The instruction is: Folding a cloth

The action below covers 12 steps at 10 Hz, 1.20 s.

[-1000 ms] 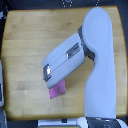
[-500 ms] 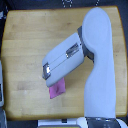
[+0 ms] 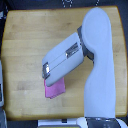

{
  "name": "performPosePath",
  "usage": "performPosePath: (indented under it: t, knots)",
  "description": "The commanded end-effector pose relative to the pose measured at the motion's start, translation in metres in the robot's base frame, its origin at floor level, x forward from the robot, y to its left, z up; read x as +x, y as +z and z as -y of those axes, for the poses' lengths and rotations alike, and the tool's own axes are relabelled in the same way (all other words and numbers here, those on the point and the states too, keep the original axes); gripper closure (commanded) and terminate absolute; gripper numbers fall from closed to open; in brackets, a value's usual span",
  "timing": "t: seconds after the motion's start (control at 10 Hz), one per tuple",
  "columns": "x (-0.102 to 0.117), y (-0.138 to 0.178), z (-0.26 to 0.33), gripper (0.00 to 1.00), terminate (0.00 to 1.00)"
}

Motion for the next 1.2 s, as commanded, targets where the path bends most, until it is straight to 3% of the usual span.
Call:
performPosePath:
  t: [0.0,0.4,0.7,0.9,1.1]
  knots:
    - [-0.012,0.0,0.001,0.0,0.0]
    - [-0.012,0.005,0.005,0.0,0.0]
    - [0.026,0.035,0.024,0.0,0.0]
    - [0.071,0.078,0.061,0.0,0.0]
    - [0.087,0.106,0.085,0.0,0.0]
